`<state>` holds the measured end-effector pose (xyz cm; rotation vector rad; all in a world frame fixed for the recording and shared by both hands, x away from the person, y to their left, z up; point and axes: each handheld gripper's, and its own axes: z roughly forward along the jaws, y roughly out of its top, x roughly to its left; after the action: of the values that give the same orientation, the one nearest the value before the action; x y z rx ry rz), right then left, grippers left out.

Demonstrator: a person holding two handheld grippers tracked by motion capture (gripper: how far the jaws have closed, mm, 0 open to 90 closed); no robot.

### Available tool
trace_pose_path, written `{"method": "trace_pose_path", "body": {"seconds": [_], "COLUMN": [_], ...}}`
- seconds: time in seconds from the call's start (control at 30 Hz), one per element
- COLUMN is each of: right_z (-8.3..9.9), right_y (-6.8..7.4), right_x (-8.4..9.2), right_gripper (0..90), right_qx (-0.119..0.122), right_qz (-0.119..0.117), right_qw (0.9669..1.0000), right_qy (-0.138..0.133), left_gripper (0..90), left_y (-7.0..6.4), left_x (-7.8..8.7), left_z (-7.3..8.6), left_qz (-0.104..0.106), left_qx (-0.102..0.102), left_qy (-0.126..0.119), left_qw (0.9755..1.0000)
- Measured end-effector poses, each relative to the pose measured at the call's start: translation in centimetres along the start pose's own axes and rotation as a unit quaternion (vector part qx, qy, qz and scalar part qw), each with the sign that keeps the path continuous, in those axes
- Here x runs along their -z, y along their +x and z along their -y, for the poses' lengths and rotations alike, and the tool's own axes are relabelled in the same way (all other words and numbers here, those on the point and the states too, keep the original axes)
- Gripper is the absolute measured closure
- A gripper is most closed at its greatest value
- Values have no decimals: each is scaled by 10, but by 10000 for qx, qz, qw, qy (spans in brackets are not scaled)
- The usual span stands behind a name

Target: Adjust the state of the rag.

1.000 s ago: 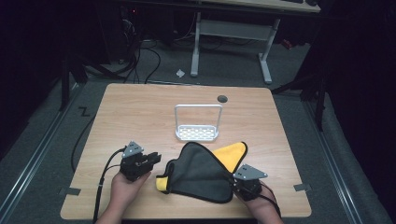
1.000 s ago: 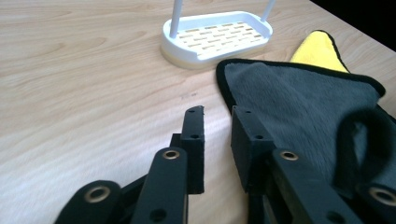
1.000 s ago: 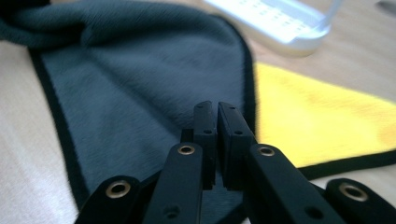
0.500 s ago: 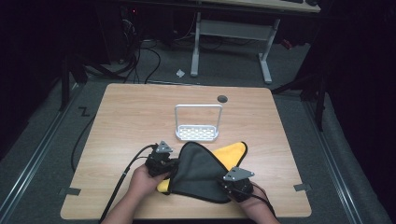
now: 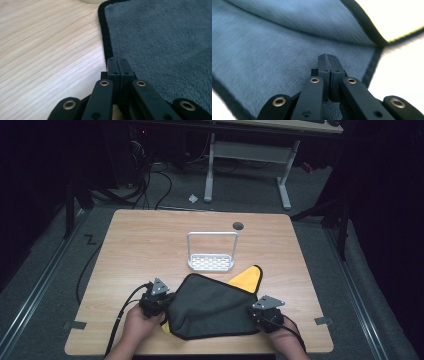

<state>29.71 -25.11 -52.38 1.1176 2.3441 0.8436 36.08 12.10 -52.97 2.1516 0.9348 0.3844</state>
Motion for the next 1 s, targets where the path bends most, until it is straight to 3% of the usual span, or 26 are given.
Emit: {"method": "trace_pose_path", "body": {"seconds": [0.23, 0.37, 0.5, 0.53, 0.57, 0.6, 0.7, 0.8, 0.9, 1.0], "right_z": [17, 19, 9, -2, -2, -12, -25, -24, -17, 7], "right_y": [-24, -27, -29, -33, -33, -39, -51, -59, -57, -50], "right_x": [14, 17, 18, 12, 12, -1, -21, -32, -25, -1], "right_gripper": [900, 890, 875, 869, 869, 866, 866, 868, 870, 875], "right_qx": [-349, -454, -470, -510, -510, -505, -567, -687, -642, -669], "right_qz": [441, 435, 549, 561, 561, 581, 661, 625, 644, 654], "right_qw": [9984, 9980, 9970, 9965, 9965, 9966, 9960, 9957, 9959, 9956], "right_qy": [105, 42, -272, -352, -352, -289, -212, -12, -41, 52], "left_gripper": [899, 871, 825, 813, 806, 801, 797, 797, 797, 793], "left_y": [14, 16, 8, 2, 2, 0, 0, 1, 1, 1], "left_x": [15, 18, 16, 11, 11, 4, 2, 1, 1, 0], "left_z": [14, 12, 5, 3, 3, 4, 4, 4, 5, 4], "left_qz": [-263, -281, -131, -29, -29, -11, 27, 23, 17, 12], "left_qx": [318, 535, 541, 484, 484, 457, 488, 454, 432, 408], "left_qy": [-61, -95, -213, -173, -173, -77, -108, -119, -125, -140], "left_qw": [9991, 9981, 9982, 9987, 9987, 9989, 9987, 9989, 9990, 9991]}}
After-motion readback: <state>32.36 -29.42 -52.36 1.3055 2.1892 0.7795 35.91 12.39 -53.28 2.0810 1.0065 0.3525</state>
